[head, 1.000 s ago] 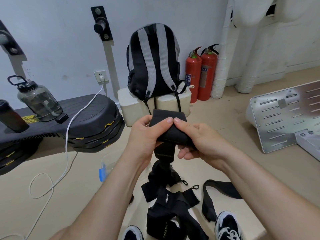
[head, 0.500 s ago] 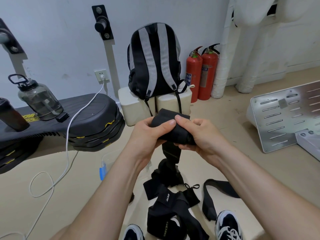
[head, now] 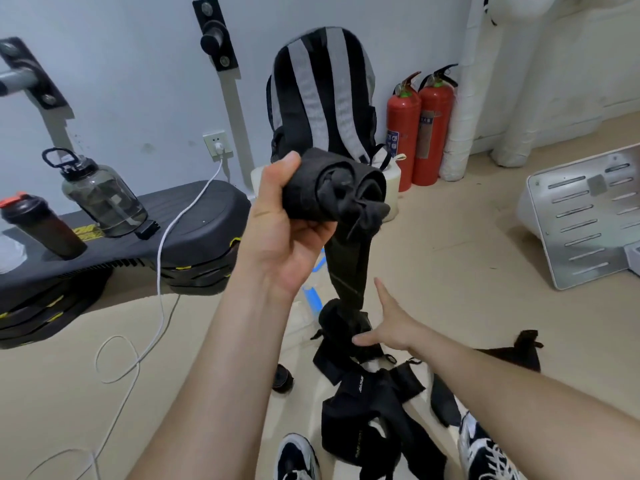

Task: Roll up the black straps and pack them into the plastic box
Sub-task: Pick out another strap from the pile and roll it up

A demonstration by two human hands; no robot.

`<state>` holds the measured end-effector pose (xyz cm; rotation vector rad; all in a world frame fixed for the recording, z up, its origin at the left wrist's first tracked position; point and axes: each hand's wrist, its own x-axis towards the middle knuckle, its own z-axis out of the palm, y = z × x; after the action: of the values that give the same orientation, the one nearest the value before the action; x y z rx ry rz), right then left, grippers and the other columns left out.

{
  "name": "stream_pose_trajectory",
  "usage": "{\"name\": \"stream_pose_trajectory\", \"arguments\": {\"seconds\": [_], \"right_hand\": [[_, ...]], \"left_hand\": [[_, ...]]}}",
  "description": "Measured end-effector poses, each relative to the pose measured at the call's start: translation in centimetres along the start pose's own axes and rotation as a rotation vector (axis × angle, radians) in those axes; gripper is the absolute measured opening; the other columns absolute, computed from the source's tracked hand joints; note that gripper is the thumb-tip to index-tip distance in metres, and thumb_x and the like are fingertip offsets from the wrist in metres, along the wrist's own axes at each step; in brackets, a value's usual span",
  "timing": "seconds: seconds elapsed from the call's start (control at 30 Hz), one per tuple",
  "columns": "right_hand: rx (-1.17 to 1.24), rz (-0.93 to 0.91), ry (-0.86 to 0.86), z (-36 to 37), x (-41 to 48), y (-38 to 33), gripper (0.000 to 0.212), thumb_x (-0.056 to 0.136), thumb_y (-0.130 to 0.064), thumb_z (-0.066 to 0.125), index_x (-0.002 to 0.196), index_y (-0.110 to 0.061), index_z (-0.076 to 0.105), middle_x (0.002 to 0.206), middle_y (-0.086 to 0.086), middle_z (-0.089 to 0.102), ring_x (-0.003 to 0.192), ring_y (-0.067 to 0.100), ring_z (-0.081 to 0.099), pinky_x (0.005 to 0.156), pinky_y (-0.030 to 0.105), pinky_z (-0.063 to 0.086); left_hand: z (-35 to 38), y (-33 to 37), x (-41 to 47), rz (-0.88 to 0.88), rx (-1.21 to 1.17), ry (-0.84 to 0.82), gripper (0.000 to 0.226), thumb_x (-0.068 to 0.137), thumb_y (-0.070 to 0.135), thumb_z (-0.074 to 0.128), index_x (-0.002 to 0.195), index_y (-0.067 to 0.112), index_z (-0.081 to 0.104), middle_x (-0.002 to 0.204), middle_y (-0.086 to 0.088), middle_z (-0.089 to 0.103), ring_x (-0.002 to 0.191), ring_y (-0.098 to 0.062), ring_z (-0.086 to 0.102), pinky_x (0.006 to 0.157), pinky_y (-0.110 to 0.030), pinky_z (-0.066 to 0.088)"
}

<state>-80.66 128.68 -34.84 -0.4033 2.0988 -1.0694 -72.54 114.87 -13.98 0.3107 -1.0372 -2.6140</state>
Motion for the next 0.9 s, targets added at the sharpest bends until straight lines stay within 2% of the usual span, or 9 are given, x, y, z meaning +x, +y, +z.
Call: {"name": "stream_pose_trajectory", "arguments": {"seconds": [0.13,0.23,0.3,0.4,0.47,0.57,0.7,0.8,0.9], "right_hand": [[0.135,0.025,0.133,5.7,6.6,3.8,0.104,0.042,-0.061,0.081,0.137,-0.037,0.047,0.134,0.005,0.051,0.121,0.022,0.054,0.105,0.044,0.047],[0.050,0.056,0.191,8.0,5.2,3.4,0.044,0.072,-0.050,0.076,0.110,-0.030,0.067,0.102,-0.005,0.070,0.095,0.015,0.065,0.090,0.038,0.052],[-0.176,0.118,0.156,8.7,4.5,6.0,0.022,0.086,-0.042,0.068,0.106,-0.033,0.067,0.102,-0.011,0.069,0.098,0.014,0.062,0.086,0.034,0.044],[-0.397,0.322,0.062,8.5,4.0,13.1,0.037,0.084,-0.037,0.062,0.120,-0.030,0.064,0.119,-0.002,0.067,0.115,0.025,0.060,0.099,0.037,0.045],[-0.435,0.410,0.035,7.3,4.7,15.3,0.040,0.073,-0.029,0.051,0.111,-0.024,0.063,0.115,0.004,0.067,0.108,0.030,0.061,0.095,0.038,0.048],[-0.452,0.353,-0.002,4.2,4.2,8.4,0.012,0.085,-0.017,0.050,0.088,-0.012,0.061,0.091,0.008,0.068,0.093,0.031,0.066,0.069,0.024,0.045],[-0.266,0.228,-0.308,-2.0,1.1,-4.2,0.021,0.094,-0.010,0.049,0.080,-0.008,0.066,0.078,0.010,0.070,0.056,0.013,0.065,0.042,0.018,0.036],[0.030,-0.055,-0.584,-6.2,-3.6,-10.3,0.022,0.097,-0.012,0.048,0.104,-0.009,0.069,0.101,0.012,0.072,0.072,0.013,0.067,0.057,0.017,0.041],[0.525,-0.236,-0.716,-8.3,-7.0,-12.6,0.048,0.083,-0.022,0.068,0.129,-0.012,0.060,0.132,0.010,0.062,0.114,0.024,0.064,0.080,0.026,0.054]], "left_hand": [[0.7,0.1,-0.5,0.008,-0.085,0.019,0.043,0.064,0.035,0.070,0.099,0.011,0.063,0.084,-0.006,0.068,0.072,-0.017,0.064,0.056,-0.024,0.053],[0.8,0.9,-0.1,0.032,-0.191,0.040,0.047,0.065,0.037,0.068,0.103,0.010,0.061,0.084,-0.008,0.063,0.066,-0.016,0.058,0.052,-0.022,0.049],[0.3,1.9,0.2,0.082,-0.239,0.070,0.043,0.071,0.038,0.066,0.102,0.008,0.061,0.079,-0.008,0.062,0.062,-0.017,0.057,0.053,-0.021,0.047],[-0.4,2.6,0.7,0.123,-0.213,0.096,0.047,0.062,0.037,0.068,0.100,0.010,0.062,0.082,-0.007,0.063,0.067,-0.017,0.059,0.052,-0.022,0.048],[-1.3,2.1,1.3,0.076,-0.140,0.170,0.041,0.067,0.033,0.072,0.101,0.011,0.065,0.085,-0.007,0.066,0.066,-0.016,0.061,0.052,-0.022,0.049],[-2.2,0.8,1.7,0.009,-0.008,0.252,0.024,0.085,0.029,0.069,0.100,0.012,0.064,0.085,-0.006,0.069,0.063,-0.015,0.064,0.051,-0.023,0.049],[-2.2,0.0,1.7,0.015,0.073,0.276,0.011,0.088,0.024,0.068,0.088,0.013,0.066,0.081,-0.005,0.071,0.064,-0.015,0.067,0.052,-0.023,0.052],[-2.0,-0.8,1.5,0.017,0.205,0.262,0.011,0.089,0.022,0.067,0.083,0.013,0.067,0.076,-0.003,0.071,0.067,-0.015,0.066,0.060,-0.027,0.052],[-2.0,-1.2,1.2,0.000,0.362,0.159,0.015,0.088,0.024,0.064,0.089,0.010,0.066,0.078,-0.006,0.069,0.068,-0.019,0.066,0.057,-0.031,0.052]]}}
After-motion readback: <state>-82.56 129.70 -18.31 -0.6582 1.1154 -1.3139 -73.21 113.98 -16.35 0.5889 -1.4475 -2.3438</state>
